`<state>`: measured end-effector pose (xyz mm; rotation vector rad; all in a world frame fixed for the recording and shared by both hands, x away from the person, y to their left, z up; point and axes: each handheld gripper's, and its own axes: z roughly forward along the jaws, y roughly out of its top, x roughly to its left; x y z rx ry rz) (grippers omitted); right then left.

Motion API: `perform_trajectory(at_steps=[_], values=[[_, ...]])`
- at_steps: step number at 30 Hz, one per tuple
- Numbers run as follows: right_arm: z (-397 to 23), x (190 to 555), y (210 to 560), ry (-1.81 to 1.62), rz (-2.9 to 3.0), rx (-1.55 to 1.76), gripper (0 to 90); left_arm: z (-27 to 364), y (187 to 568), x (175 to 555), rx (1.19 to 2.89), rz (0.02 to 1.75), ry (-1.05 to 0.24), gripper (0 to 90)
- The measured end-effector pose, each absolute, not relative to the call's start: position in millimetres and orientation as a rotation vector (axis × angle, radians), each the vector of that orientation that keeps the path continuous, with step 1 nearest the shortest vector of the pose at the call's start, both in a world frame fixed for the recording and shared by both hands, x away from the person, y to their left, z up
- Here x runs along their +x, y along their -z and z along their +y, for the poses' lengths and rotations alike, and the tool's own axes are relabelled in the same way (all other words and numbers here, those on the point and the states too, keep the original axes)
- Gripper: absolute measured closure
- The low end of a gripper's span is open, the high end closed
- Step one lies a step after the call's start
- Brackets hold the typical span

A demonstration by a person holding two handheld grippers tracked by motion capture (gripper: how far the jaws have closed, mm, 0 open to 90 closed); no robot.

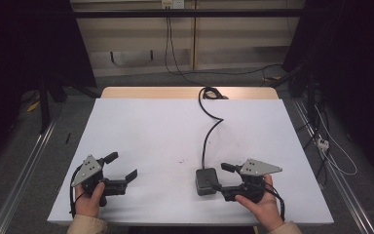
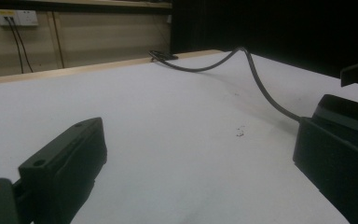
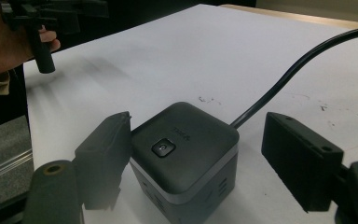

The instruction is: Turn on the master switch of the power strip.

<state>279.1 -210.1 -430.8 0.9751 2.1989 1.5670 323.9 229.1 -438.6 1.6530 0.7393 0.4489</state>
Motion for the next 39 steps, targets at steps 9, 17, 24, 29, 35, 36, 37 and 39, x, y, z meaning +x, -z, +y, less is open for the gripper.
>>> perform_trajectory(at_steps=[9,17,24,29,35,36,37,39], values=[[-217,278,433,-1.569,2.19,0.991,20.5,228,438,325,1.651,0.739,-0.445,2.3],[-225,273,434,-1.574,2.186,0.998,18.6,223,438,327,1.656,0.729,-0.438,2.3],[-232,272,436,-1.564,2.168,1.003,17.2,222,438,328,1.659,0.724,-0.436,2.3],[-236,271,437,-1.562,2.159,1.014,17.0,222,438,328,1.663,0.719,-0.438,2.3],[-241,271,438,-1.548,2.149,1.015,16.5,223,438,328,1.659,0.723,-0.438,2.3],[-242,271,438,-1.547,2.148,1.016,16.4,223,438,328,1.659,0.723,-0.438,2.3],[-243,271,439,-1.547,2.143,1.02,16.4,222,438,328,1.657,0.726,-0.438,2.3],[-245,270,439,-1.547,2.136,1.023,16.4,223,438,328,1.658,0.723,-0.438,2.3]])
